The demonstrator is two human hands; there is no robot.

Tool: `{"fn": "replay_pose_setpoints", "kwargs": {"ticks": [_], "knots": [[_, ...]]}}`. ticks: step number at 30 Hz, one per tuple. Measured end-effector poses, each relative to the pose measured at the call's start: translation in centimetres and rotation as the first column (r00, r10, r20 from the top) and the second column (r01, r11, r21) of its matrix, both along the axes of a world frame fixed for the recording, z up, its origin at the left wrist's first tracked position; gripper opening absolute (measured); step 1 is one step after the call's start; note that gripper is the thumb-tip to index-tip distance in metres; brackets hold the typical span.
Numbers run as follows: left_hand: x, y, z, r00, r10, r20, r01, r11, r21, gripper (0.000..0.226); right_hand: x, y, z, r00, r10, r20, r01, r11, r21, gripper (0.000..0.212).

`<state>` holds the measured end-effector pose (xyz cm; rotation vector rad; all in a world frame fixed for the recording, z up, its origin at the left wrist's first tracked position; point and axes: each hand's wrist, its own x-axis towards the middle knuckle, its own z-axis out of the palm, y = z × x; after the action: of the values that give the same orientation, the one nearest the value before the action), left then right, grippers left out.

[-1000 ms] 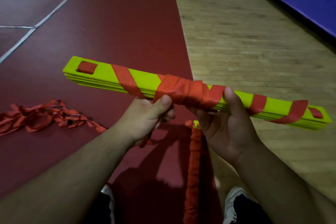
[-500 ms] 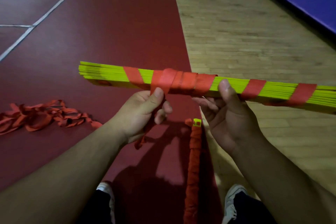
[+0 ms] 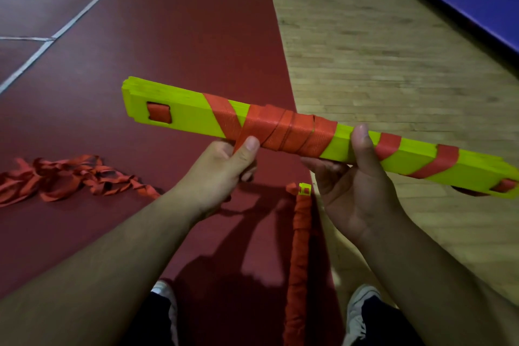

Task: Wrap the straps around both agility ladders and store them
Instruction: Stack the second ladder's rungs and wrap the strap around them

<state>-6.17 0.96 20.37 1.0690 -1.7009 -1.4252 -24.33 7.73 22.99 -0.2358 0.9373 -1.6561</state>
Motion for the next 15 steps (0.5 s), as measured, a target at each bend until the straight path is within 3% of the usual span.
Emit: {"fn": "replay_pose_setpoints", "kwargs": {"ticks": [5, 11, 15], "knots": [[0.23, 0.03, 0.03, 0.996, 0.023, -0.082, -0.015, 0.996, 0.090, 0.077, -0.05, -0.07, -0.10, 0.999, 0.033, 0.036, -0.034, 0.999, 0.031, 0.071], [0.04, 0.01, 0.03, 0.992, 0.046, -0.115, -0.038, 0.997, 0.064, 0.061, 0.15, 0.12, -0.07, 0.997, 0.062, 0.037, -0.066, 0.990, 0.121, 0.077], [0.02, -0.04, -0.32, 0.990, 0.084, -0.117, -0.072, 0.993, 0.099, 0.071, -0.08, 0.05, -0.21, 0.995, 0.093, 0.029, -0.096, 0.989, 0.111, 0.071]]}}
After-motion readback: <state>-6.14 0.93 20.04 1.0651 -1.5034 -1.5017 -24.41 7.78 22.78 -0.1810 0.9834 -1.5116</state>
